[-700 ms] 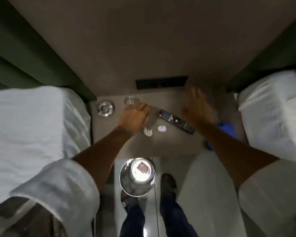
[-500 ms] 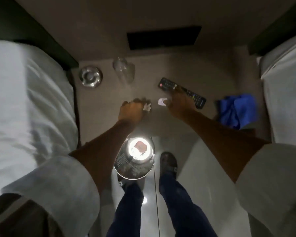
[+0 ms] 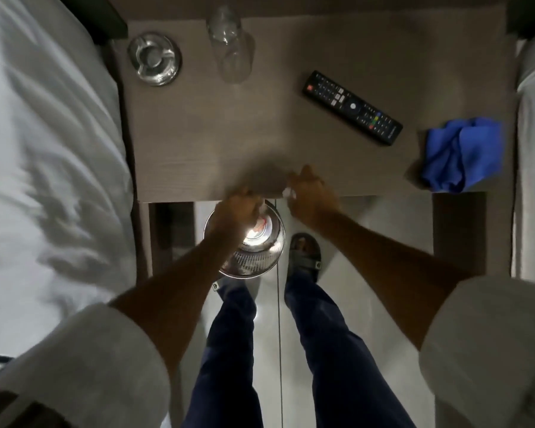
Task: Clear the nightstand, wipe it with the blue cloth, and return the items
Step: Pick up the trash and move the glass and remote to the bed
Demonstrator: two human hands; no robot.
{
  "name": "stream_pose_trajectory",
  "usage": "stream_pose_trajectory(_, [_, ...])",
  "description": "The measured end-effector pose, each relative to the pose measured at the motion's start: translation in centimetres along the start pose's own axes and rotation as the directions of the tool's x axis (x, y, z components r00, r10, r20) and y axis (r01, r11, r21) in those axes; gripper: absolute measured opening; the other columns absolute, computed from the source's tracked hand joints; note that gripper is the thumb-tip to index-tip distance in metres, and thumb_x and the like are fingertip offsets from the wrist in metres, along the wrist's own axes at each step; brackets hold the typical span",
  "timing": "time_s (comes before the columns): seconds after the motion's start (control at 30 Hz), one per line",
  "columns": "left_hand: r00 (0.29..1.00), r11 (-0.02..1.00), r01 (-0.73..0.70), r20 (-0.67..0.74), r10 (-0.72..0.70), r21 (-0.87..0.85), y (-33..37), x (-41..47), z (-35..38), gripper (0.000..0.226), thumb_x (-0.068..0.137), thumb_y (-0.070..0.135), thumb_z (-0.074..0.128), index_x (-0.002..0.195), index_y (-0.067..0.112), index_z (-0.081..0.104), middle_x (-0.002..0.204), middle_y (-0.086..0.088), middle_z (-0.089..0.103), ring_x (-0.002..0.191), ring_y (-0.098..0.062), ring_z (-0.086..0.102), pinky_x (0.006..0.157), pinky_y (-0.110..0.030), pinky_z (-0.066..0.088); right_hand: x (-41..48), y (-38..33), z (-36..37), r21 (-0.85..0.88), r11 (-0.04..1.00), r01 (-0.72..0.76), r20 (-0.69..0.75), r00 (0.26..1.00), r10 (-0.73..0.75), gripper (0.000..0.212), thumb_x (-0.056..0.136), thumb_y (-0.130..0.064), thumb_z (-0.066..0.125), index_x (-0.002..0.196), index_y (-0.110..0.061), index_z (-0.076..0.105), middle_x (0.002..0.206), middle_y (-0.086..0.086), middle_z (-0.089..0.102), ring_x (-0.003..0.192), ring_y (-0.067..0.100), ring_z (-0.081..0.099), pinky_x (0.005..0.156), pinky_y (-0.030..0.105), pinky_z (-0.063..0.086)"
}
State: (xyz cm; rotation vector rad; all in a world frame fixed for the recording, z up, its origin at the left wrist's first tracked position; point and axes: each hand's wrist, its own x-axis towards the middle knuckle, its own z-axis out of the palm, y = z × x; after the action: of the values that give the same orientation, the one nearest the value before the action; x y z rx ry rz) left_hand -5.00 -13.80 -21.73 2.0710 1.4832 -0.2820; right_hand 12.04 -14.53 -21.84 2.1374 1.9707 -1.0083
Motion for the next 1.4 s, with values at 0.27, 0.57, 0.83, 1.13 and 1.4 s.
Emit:
stream_pose_trajectory(0.27, [0.999,0.995,0.054,0.005,-0.054,-0.078,-2.9,-6.0,5.7,0.025,0.092,0.008,0.06,0.115,0.001,0.067,0.122,-0.022,0.065,0.112,-0.045,0.061,0.086,-0.048,0.053,-4.5,-2.0,8.0,0.137,0.99,-0.045,0.111,0.993,0.03,0.037,0.091,-0.021,0.054,0.128,-0.019,0.046,0.124,0.012,0.047,0.101,0.027,0.06,0.081,0.038,0.055])
stream_pose_trajectory(0.57, [0.977,0.997,-0.061,-0.206,0.049,-0.05,-2.7,-3.2,1.7,0.041,0.08,0.012,0.073,0.119,0.018,0.065,0.11,-0.012,0.071,0.084,-0.033,0.072,0.067,-0.04,0.057,-2.5,-1.4,1.6,0.146,0.984,0.104,-0.08,0.993,-0.093,0.024,0.093,-0.023,0.038,0.104,-0.011,0.055,0.095,0.013,0.065,0.08,0.03,0.064,0.069,0.04,0.055])
stream_pose_trajectory(0.83, [0.769,0.996,-0.026,-0.635,0.076,0.088,0.0,11.1,-10.9,0.059,0.089,0.04,0.058,0.14,0.014,0.043,0.133,-0.022,0.053,0.114,-0.039,0.056,0.091,-0.047,0.046,5.8,8.7,-9.8,0.043,0.948,-0.315,-0.319,0.895,0.312,0.077,0.067,-0.016,0.064,0.138,-0.013,0.034,0.136,0.016,0.042,0.125,0.038,0.038,0.101,0.051,0.034])
stream_pose_trajectory(1.13, [0.917,0.999,0.048,-0.396,-0.054,-0.025,-0.9,18.4,-15.6,0.052,0.09,0.025,0.06,0.14,0.021,0.048,0.141,-0.016,0.046,0.126,-0.039,0.046,0.102,-0.045,0.044,6.8,12.1,-8.9,-0.155,0.924,-0.35,-0.172,0.93,0.324,0.052,0.075,-0.018,0.066,0.124,-0.011,0.049,0.119,0.019,0.055,0.11,0.039,0.051,0.093,0.047,0.042])
stream_pose_trajectory(1.4, [0.826,0.918,-0.062,-0.536,-0.172,-0.391,-5.5,8.5,-16.1,0.043,0.072,0.023,0.078,0.114,0.024,0.065,0.121,-0.004,0.06,0.1,-0.013,0.059,0.086,-0.024,0.05,5.7,3.4,-7.3,0.313,0.86,-0.403,-0.063,0.895,0.443,0.049,0.063,-0.033,0.083,0.101,-0.007,0.066,0.102,0.015,0.069,0.086,0.03,0.064,0.07,0.036,0.054])
